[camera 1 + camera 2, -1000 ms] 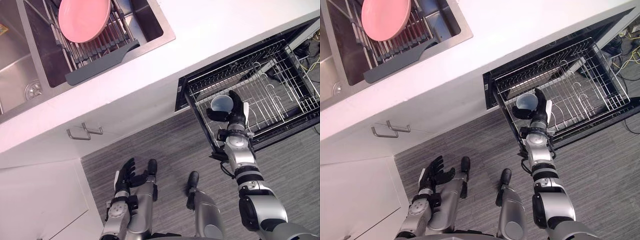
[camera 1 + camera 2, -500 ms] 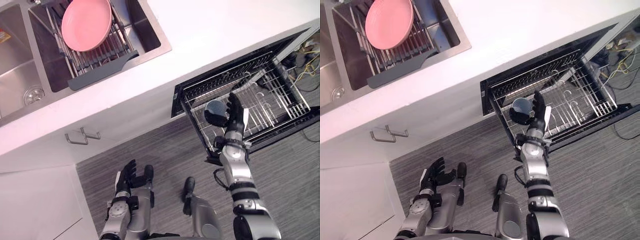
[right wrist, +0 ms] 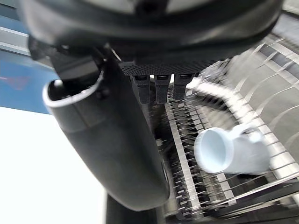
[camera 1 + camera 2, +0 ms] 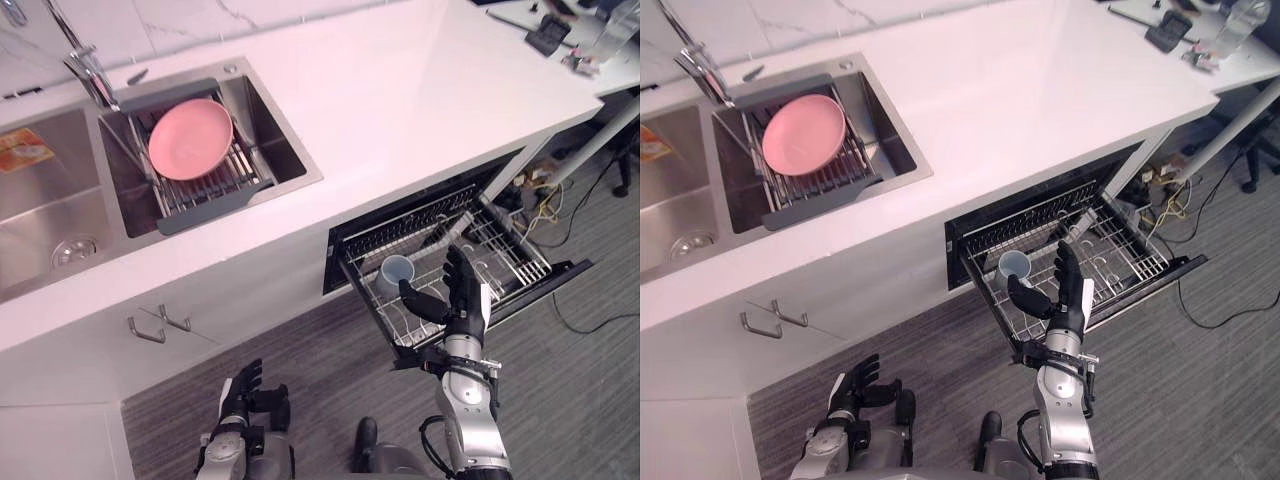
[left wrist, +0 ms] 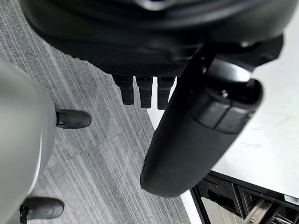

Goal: Walk over to the sink, pick up the cup, carry it to the dishwasher, place the cup inside the dishwasher, then close the dishwasher door

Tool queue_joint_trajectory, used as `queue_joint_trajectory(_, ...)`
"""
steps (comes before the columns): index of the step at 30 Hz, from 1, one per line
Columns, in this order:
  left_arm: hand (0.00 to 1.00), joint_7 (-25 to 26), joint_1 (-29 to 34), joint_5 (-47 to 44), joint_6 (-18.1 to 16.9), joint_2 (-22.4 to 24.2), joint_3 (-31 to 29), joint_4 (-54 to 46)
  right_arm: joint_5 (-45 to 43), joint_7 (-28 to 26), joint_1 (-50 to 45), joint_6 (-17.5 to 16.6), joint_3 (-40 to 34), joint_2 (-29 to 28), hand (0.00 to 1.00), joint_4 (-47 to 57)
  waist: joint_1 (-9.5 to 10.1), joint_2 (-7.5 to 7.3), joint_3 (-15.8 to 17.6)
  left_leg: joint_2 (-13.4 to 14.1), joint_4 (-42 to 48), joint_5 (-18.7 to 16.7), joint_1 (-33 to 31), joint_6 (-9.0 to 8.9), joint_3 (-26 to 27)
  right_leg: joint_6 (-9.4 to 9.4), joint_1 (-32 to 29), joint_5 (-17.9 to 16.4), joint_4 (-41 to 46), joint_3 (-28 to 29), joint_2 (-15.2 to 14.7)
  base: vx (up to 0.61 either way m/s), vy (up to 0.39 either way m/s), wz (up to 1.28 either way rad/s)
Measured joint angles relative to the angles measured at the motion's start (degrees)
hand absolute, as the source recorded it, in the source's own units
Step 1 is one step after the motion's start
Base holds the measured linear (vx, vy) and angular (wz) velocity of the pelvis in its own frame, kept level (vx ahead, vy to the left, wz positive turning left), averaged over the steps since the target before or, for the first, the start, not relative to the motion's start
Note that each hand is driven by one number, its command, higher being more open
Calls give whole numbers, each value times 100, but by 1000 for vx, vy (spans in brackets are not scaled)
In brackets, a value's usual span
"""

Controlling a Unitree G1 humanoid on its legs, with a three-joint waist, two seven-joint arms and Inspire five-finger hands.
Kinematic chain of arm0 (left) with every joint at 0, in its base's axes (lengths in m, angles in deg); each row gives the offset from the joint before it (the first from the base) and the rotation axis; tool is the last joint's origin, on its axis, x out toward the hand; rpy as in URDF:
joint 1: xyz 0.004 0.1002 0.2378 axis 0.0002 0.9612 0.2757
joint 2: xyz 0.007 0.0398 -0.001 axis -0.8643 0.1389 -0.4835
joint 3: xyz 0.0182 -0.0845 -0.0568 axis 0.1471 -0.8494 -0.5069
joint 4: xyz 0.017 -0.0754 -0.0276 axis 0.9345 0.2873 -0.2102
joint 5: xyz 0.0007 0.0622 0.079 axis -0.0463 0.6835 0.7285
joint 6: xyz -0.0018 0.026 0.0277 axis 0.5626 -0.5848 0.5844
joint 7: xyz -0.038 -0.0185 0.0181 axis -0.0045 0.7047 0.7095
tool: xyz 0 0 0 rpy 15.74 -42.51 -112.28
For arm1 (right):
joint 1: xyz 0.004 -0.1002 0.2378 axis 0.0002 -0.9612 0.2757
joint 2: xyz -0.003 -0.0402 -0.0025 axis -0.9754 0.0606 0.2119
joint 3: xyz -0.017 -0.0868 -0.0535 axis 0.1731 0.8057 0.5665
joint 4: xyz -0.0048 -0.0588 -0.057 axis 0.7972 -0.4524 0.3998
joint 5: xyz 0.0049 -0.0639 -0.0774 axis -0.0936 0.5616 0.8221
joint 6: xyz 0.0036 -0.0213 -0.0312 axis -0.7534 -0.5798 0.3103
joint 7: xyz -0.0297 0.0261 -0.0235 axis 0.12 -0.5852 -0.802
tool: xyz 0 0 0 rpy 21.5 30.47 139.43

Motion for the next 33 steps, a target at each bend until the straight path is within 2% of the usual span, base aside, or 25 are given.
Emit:
queue_joint_trajectory(4, 90, -34, 37, 3, 7, -45, 1, 200, -1, -156, -102, -179, 145, -46, 90, 146, -22, 1, -203, -37, -120, 52, 132, 27, -55, 29, 148, 36, -129, -36, 13, 0, 1, 3)
queue_joint_trajectory(10, 90, -36, 48, 4, 3, -165, 8, 464, -2, -276, -116, -254, 406, -37, 90, 292, -21, 11, -222, -91, -99, 47, 180, 28, -187, 48, 331, 52, -245, -171, 3, 10, -3, 13)
queue_joint_trajectory(15, 90, -33, 40, 67, -40, -139, 19, 403, 52, -237, -90, -299, 466, 173, 90, 687, 14, 54, -206, -198, 426, -66, -420, 14, -709, 44, 402, 34, -303, -839, -65, -28, -4, 66)
queue_joint_trajectory(16, 90, -34, 24, 94, -52, -130, 9, 405, 104, -232, -23, -334, 486, 231, 90, 733, 38, 94, -208, -117, 465, -248, -536, 241, -384, 46, 412, 32, -308, -1046, -70, -79, -14, 79)
queue_joint_trajectory(17, 90, -36, 21, 109, -53, -129, 10, 429, 195, -191, 84, -337, 505, 301, 90, 734, 1, 126, -207, 66, 471, -256, -569, 254, 284, 59, 485, 24, -329, -1255, -91, -73, -12, 84)
queue_joint_trajectory(19, 90, -22, 23, 107, -62, -99, 10, 438, 329, -80, 207, -338, 491, 426, 90, 733, 3, 179, -218, 266, 651, -249, -614, 267, 1033, 132, 604, -21, -339, -1540, -207, 20, 63, 90)
queue_joint_trajectory(20, 90, -7, 22, 98, -67, -82, 10, 433, 434, -64, 277, -336, 476, 510, 90, 730, 20, 211, -209, 293, 770, -229, -657, 278, 1081, 195, 699, -86, -286, -1694, -237, 44, 92, 78)
queue_joint_trajectory(22, 90, 52, 21, 107, -111, -78, 18, 411, 558, -65, 412, -337, 505, 535, 90, 733, 78, 192, -215, 167, 845, -286, -650, 297, 1015, 262, 759, -151, -204, -1793, -366, 56, 85, 42)
queue_joint_trajectory(25, 90, 67, 21, 110, -109, -92, 15, 410, 751, -81, 576, -337, 579, 505, 90, 732, 80, 143, -185, -86, 1130, -570, -629, 416, 969, 365, 765, -490, 317, -1875, -742, 87, 147, 23)
queue_joint_trajectory(26, 90, 67, 25, 111, -114, -112, 21, 412, 776, -79, 591, -336, 575, 513, 90, 728, 76, 58, -134, -183, 1333, -763, -585, 461, 974, 333, 761, -686, 742, -1880, -957, 139, 194, 20)
queue_joint_trajectory(27, 90, 69, 25, 110, -118, -115, 23, 441, 837, -77, 594, -332, 575, 538, 90, 696, 52, 89, -142, -209, 1455, -893, -551, 484, 949, 212, 668, -754, 1220, -1802, -1095, 127, 163, 22)
queue_joint_trajectory(28, 90, 70, 29, 110, -118, -132, 25, 481, 875, -78, 583, -311, 577, 551, 90, 661, 18, 53, -122, -245, 1531, -976, -491, 494, 888, 47, 509, -742, 1813, -1635, -1226, 139, 159, 38)
queue_joint_trajectory(29, 90, 66, 33, 111, -118, -175, 27, 487, 875, -76, 563, -288, 568, 556, 90, 660, -49, 48, -120, -306, 1592, -1074, -398, 536, 737, -336, 234, -604, 2607, -1223, -1328, 192, 148, 53)
queue_joint_trajectory(30, 90, 64, 43, 110, -118, -196, 26, 478, 876, -72, 564, -285, 534, 564, 90, 661, -112, -7, -104, -340, 1575, -1138, -308, 614, 575, -632, -58, -387, 3202, -810, -1330, 215, 123, 72)
queue_joint_trajectory(31, 90, 65, 46, 115, -116, -208, 30, 455, 895, -74, 557, -284, 502, 564, 90, 661, -195, -39, -109, -344, 1531, -1162, -262, 653, 393, -534, -306, -459, 3599, -380, -1215, 239, 48, 90)
queue_joint_trajectory(32, 90, 71, 53, 118, -95, -263, 25, 496, 944, -82, 551, -288, 502, 569, 90, 673, -317, -41, -96, -346, 1445, -1173, -212, 673, 143, -381, -511, -876, 3673, 81, -829, 190, 1, 85)
queue_joint_trajectory(33, 90, 74, 49, 116, -89, -269, 21, 514, 968, -81, 551, -289, 498, 579, 90, 681, -335, -55, -96, -346, 1374, -1169, -165, 676, 51, -356, -631, -1028, 3635, 255, -647, 304, -15, 79)
